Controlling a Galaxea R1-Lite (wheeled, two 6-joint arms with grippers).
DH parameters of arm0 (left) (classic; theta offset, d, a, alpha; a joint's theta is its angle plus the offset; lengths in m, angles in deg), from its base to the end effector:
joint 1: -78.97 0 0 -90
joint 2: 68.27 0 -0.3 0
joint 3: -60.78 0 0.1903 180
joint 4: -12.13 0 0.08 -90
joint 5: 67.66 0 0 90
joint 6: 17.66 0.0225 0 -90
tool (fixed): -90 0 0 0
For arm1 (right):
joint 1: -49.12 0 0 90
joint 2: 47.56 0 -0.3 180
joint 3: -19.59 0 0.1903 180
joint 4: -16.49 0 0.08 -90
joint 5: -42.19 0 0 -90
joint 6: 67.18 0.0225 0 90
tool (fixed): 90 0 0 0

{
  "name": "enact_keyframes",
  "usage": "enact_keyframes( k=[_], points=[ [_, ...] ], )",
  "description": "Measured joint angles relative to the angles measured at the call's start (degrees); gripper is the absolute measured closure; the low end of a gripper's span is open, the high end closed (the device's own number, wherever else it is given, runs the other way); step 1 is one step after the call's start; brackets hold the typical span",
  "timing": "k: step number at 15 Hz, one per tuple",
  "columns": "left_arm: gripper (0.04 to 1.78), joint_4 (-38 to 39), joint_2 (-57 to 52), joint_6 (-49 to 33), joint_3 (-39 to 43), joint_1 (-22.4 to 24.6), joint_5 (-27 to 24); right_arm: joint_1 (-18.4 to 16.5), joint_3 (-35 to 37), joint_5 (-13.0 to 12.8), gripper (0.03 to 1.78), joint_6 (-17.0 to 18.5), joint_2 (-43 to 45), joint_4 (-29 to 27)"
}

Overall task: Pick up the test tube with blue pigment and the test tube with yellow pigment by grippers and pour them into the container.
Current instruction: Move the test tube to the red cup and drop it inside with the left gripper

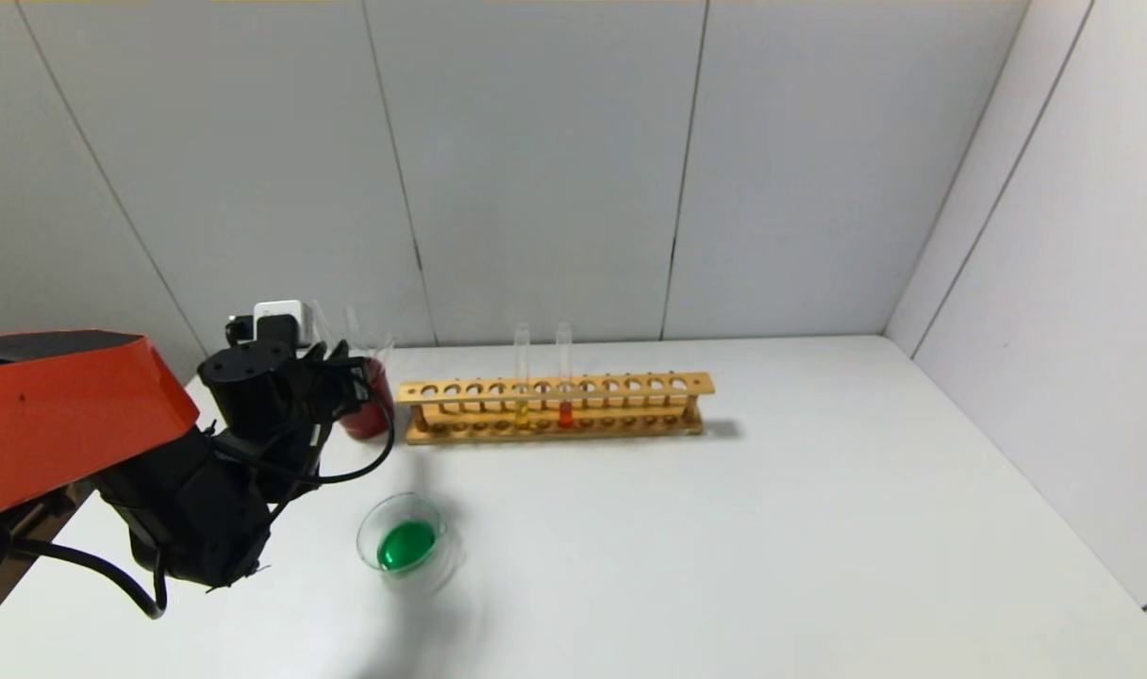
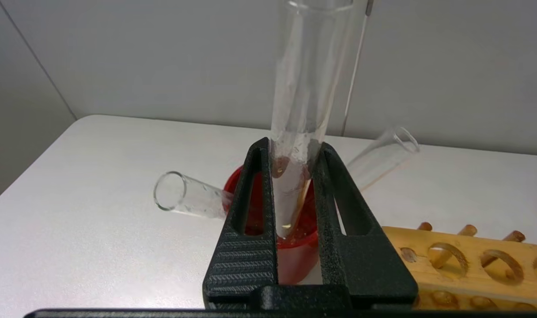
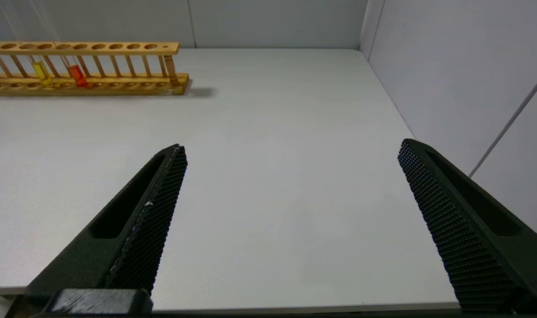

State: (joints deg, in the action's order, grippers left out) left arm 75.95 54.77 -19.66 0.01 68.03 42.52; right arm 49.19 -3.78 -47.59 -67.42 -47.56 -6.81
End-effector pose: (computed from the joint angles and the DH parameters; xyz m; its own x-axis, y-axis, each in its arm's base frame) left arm 0.3483 -0.0594 0.0858 0.9867 0.1606 0.0254 -0.1594 0.9862 -0.0442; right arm -0.0228 0.0001 0.0756 1.0000 0.0051 0.0012 -0.0051 1.0000 -0.0042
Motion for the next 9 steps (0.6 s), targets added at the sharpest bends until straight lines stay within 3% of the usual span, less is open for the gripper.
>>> enact_keyframes(
  k=[9],
  points=[
    [1.51,-0.01,0.02,0.00,0.04,-0.67,0.24,0.00,0.00,0.02,0.06,0.00,0.00,0.00]
  ],
)
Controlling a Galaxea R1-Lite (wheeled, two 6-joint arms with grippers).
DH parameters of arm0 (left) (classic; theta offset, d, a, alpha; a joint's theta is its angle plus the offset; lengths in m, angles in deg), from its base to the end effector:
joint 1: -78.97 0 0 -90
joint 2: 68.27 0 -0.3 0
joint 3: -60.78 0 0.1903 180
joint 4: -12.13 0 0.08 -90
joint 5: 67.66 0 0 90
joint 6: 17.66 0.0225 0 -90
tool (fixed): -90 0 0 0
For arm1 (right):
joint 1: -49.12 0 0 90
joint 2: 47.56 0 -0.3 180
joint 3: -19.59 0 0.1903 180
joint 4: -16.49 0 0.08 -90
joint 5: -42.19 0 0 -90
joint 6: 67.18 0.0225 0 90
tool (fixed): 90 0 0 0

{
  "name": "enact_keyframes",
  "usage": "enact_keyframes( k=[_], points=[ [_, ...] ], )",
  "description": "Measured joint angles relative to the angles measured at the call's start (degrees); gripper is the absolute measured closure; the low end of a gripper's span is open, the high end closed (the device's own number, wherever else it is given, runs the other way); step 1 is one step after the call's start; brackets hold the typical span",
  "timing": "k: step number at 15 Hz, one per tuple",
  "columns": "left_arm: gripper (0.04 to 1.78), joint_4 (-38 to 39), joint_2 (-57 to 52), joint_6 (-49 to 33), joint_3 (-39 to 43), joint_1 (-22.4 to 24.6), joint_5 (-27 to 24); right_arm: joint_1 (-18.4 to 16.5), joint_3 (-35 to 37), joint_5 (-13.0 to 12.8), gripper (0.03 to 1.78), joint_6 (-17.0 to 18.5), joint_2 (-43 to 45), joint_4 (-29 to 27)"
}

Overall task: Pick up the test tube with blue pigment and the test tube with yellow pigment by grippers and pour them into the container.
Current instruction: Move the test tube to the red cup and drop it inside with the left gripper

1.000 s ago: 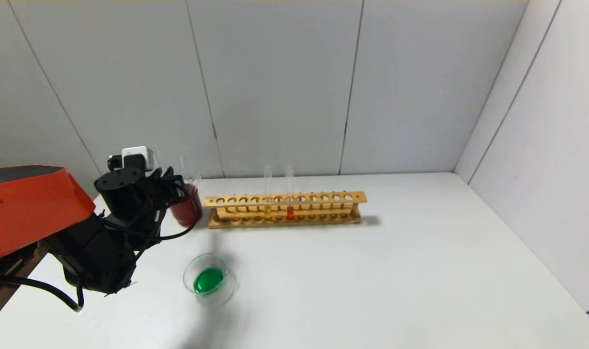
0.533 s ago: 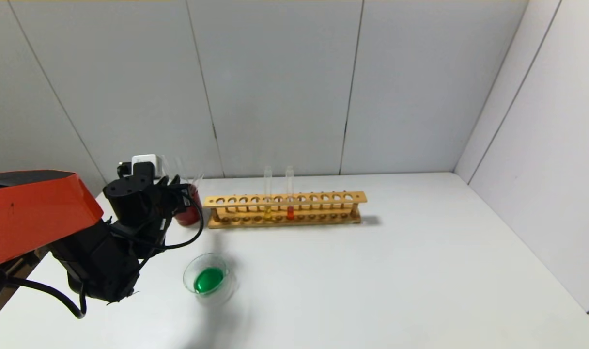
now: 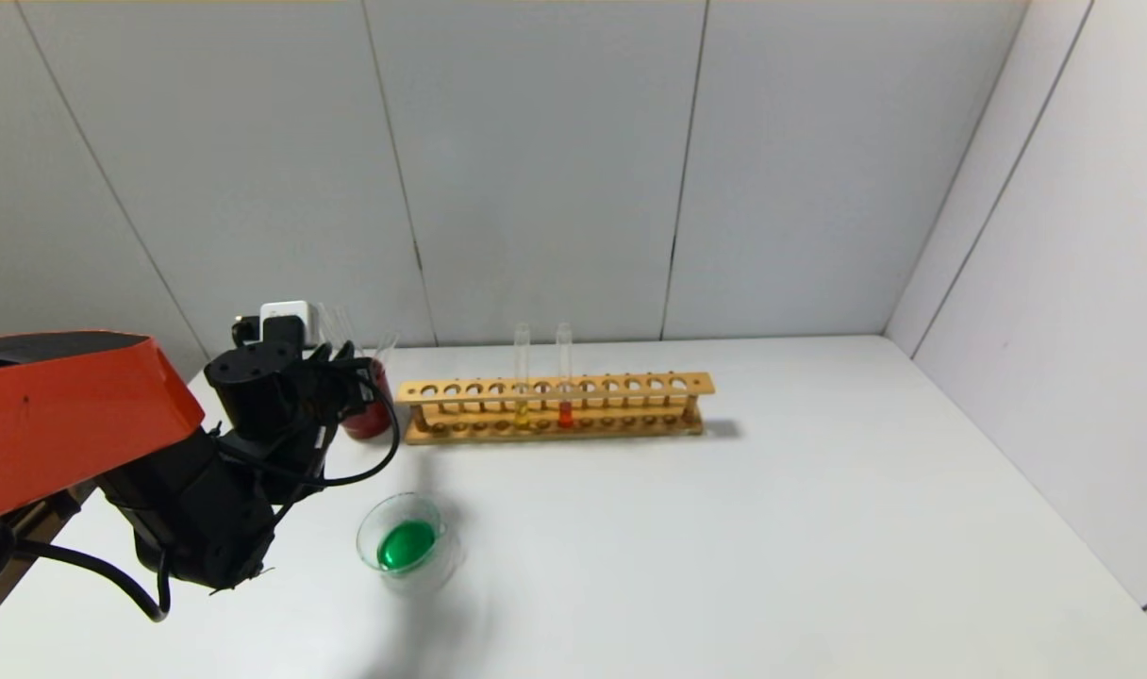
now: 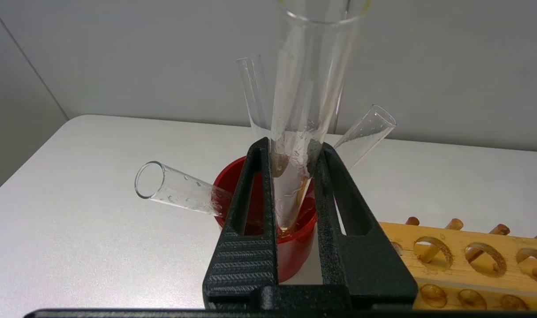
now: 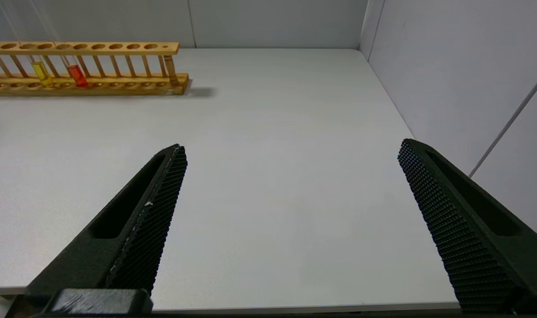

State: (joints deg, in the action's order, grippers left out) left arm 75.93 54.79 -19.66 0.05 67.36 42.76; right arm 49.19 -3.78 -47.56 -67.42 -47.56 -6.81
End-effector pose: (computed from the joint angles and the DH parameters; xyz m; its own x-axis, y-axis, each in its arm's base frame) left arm 0.3474 -0.0634 0.0855 0.9879 0.1532 0.0240 -0.1521 0.9874 -0.0438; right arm -0.0228 0.0001 0.0756 1.0000 0.0056 0.0012 -0.0056 1.0000 -0.0042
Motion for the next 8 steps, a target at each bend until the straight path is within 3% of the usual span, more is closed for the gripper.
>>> enact_keyframes(
  k=[8],
  points=[
    [1.51,-0.02,0.85,-0.41,-0.84,0.52,0.00,0.00,0.00,-0.02,0.06,0.02,0.00,0.00]
  ],
)
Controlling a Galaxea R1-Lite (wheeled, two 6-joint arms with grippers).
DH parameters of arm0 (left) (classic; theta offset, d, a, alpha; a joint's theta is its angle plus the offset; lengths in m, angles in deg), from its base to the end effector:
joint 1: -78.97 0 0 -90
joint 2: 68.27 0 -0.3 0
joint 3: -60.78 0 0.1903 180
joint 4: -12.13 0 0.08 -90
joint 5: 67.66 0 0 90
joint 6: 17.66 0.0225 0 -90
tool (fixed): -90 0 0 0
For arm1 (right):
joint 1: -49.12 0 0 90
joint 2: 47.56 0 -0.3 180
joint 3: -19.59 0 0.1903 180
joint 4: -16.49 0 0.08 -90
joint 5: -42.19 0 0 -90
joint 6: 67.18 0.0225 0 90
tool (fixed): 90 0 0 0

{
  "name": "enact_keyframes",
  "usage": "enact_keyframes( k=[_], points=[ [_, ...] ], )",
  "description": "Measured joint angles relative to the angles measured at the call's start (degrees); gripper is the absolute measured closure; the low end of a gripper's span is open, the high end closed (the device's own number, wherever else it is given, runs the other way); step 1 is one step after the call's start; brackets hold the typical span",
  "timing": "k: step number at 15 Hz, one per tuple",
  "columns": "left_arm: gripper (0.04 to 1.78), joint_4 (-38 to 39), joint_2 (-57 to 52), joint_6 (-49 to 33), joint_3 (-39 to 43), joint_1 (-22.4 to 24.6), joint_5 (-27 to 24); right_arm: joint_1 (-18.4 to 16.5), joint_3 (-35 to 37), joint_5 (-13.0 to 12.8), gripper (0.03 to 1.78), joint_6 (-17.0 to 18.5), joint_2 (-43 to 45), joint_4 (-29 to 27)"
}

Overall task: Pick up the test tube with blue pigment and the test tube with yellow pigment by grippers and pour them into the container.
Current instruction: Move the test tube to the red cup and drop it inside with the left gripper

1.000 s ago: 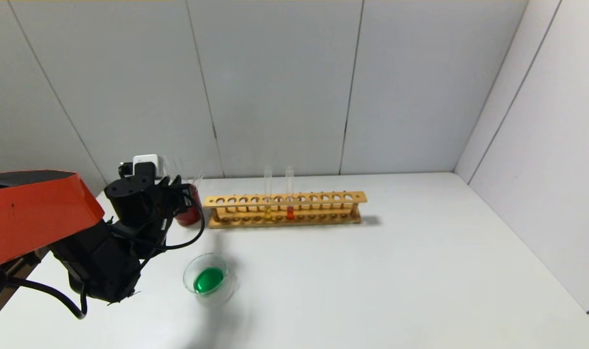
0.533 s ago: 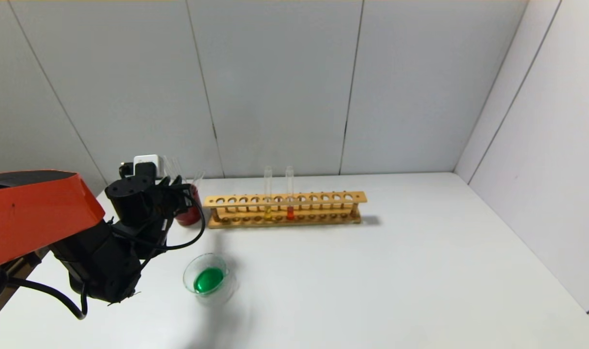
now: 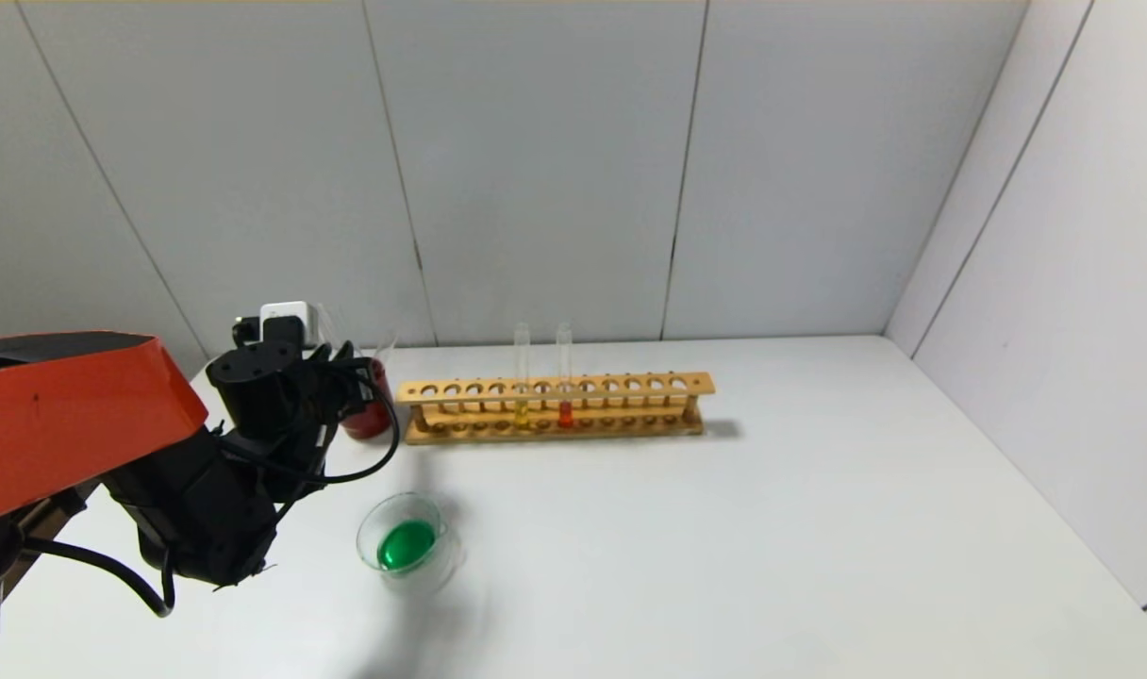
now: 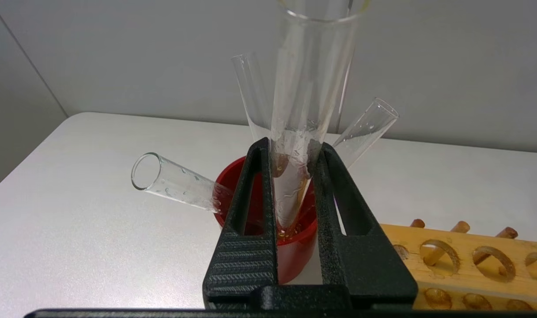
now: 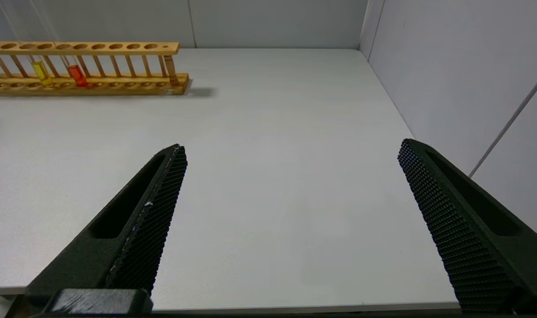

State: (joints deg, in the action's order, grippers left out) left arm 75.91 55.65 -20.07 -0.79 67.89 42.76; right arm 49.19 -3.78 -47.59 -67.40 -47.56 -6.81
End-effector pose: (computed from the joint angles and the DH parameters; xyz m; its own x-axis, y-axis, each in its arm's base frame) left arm 0.3516 -0.0609 0.0829 0.9865 0.1623 0.0234 -0.1610 0.9856 -0.0507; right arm -0.0228 0.0001 0.0756 1.0000 0.0051 0.0012 -0.0051 1.0000 -0.0038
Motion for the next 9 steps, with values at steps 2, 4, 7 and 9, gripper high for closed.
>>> enact_keyframes(
  k=[2,4,7,9],
  points=[
    [1.51,0.00,0.26,-0.04,-0.49,0.30,-0.20,0.00,0.00,0.00,0.06,0.00,0.00,0.00],
    [1.51,0.00,0.61,-0.09,-0.90,0.41,-0.22,0.00,0.00,0.02,0.06,0.00,0.00,0.00],
    [1.50,0.00,0.95,0.02,-1.18,0.43,-0.24,0.00,0.00,0.02,0.06,-0.02,0.00,0.00],
    [1.43,0.00,0.98,-0.04,-1.26,0.45,-0.22,-0.02,0.00,0.02,0.06,-0.02,0.00,0.00]
  ],
)
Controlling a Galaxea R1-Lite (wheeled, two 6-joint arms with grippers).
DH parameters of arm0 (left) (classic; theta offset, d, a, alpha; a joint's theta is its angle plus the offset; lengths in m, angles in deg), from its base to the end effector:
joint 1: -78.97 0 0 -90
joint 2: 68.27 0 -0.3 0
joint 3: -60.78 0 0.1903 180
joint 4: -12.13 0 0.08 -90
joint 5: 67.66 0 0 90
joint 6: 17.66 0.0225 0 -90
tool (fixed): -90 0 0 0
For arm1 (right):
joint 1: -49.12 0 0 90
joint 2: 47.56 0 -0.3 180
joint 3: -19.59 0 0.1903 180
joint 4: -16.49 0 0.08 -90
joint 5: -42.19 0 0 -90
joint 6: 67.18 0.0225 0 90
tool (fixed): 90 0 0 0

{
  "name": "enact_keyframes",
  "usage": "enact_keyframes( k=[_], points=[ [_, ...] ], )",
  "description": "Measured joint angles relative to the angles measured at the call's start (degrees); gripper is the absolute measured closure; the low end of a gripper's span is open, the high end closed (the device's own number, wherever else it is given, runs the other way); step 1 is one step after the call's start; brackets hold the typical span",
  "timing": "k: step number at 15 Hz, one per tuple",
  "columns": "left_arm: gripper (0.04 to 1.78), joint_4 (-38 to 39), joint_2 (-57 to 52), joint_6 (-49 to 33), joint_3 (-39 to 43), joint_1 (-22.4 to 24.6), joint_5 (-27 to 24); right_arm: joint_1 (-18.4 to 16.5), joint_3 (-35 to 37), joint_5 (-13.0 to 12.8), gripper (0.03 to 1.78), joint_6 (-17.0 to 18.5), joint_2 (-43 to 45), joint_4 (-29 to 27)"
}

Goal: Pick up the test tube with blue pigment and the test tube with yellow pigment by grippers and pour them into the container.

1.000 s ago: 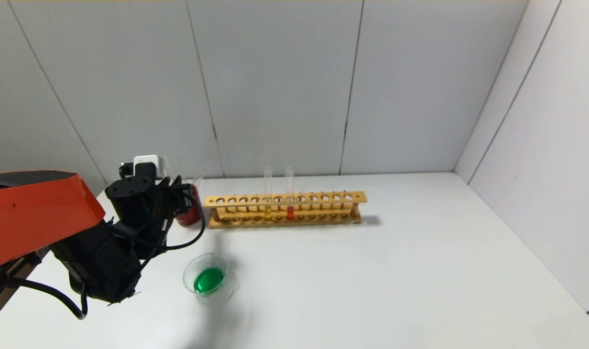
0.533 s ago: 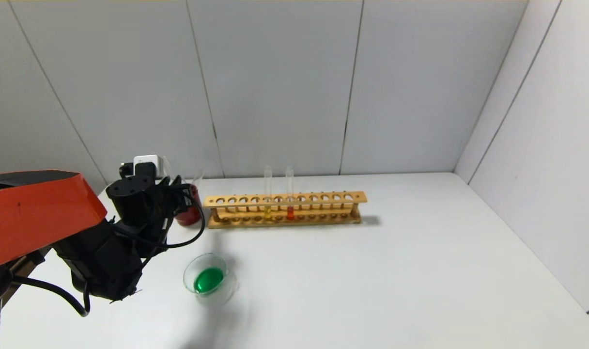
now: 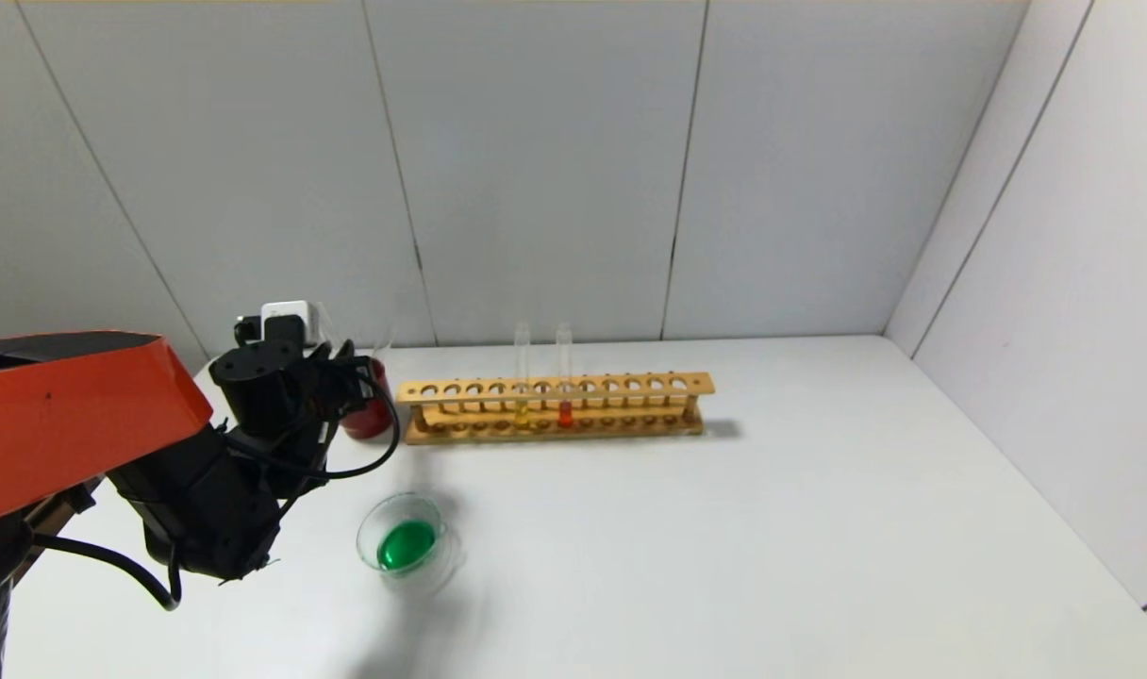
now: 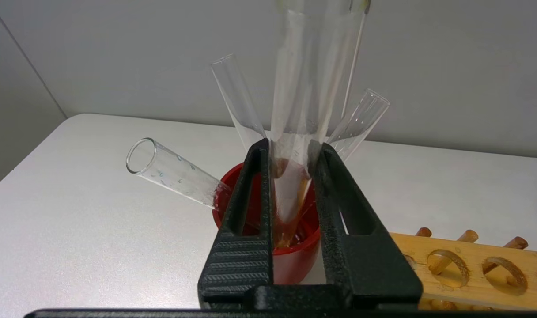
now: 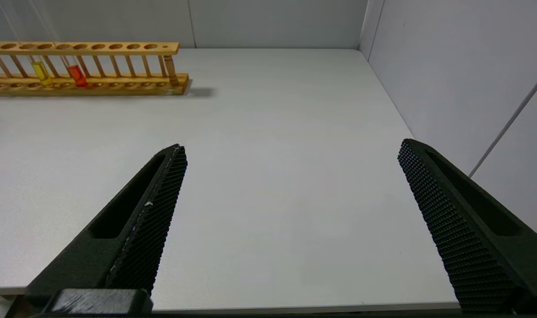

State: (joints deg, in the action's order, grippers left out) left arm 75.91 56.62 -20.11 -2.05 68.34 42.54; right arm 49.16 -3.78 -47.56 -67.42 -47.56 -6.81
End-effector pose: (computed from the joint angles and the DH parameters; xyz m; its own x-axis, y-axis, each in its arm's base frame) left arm 0.3571 -0.0591 0.0810 0.9857 0.1663 0.0282 -0.1647 0.9849 -0.0531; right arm -0.0228 0.0001 0.0756 1.0000 0.0051 0.0012 -0.0051 1.0000 -0.0042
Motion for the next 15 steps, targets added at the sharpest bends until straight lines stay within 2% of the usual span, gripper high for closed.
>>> enact_keyframes(
  k=[2,6,9,11,15],
  points=[
    [1.24,0.02,-0.04,0.15,-0.01,0.00,0.02,0.02,0.00,0.00,0.06,0.00,0.00,0.00],
    [0.57,0.00,-1.30,0.96,-0.01,-0.02,-0.02,0.02,0.00,0.00,0.06,0.02,0.00,0.00],
    [0.21,0.00,-5.51,4.29,0.38,-0.02,0.06,0.02,0.00,0.00,0.06,0.00,0.00,0.00],
    [0.10,0.00,-10.75,8.12,1.32,-0.11,0.24,0.02,0.00,0.00,0.06,0.00,0.00,0.00],
    [0.07,-3.97,-27.15,15.32,4.66,-0.80,3.58,0.02,0.00,0.00,0.06,0.02,0.00,0.00]
  ],
)
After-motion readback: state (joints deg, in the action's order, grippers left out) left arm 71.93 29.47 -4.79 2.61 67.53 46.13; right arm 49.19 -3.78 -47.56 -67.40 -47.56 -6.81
